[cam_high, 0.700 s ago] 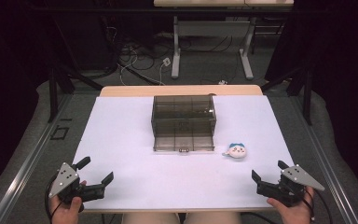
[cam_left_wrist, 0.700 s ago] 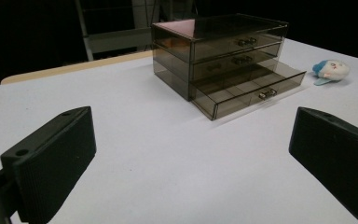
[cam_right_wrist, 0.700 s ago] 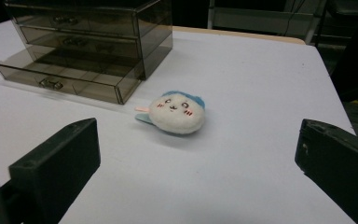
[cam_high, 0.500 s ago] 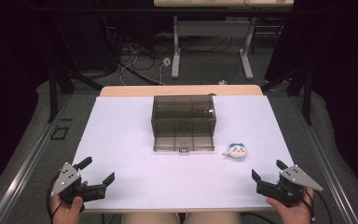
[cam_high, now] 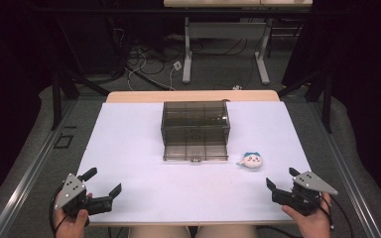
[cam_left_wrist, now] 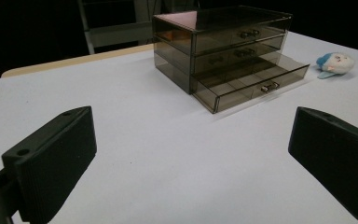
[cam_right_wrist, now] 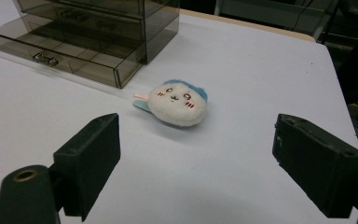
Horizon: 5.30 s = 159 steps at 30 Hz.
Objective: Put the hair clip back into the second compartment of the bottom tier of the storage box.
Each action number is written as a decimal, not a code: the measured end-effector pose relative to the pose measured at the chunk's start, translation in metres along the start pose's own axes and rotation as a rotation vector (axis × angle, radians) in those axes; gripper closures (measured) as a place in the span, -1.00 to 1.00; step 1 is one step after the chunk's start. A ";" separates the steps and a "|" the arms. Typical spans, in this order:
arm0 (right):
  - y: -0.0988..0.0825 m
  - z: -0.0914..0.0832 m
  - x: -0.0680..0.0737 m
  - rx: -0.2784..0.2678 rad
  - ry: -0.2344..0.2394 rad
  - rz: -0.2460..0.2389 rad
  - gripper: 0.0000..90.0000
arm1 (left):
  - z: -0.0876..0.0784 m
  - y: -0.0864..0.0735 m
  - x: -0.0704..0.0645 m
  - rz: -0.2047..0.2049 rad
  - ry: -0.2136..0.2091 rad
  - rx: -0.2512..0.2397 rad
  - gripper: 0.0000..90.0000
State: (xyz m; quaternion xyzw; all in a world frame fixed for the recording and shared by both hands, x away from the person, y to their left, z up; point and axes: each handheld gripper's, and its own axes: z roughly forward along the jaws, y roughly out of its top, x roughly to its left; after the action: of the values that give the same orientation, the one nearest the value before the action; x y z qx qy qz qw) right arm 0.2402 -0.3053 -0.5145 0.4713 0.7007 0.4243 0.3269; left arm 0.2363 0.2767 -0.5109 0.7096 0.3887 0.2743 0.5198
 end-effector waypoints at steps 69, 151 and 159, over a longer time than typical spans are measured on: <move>0.084 0.073 0.019 0.406 0.200 -0.870 -0.38 | 0.004 -0.002 -0.001 0.012 -0.001 0.024 -0.98; 0.063 0.153 0.015 0.608 0.362 -1.044 -0.02 | 0.006 -0.004 -0.001 0.009 -0.009 0.035 -0.98; 0.065 0.151 0.014 0.600 0.362 -1.036 -0.01 | 0.006 -0.004 -0.001 0.010 -0.009 0.035 -0.98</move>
State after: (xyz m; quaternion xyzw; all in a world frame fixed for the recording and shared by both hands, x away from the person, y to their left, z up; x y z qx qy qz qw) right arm 0.3896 -0.2361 -0.5209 0.0624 0.9712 0.0686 0.2197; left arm 0.2396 0.2733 -0.5161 0.7219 0.3875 0.2670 0.5074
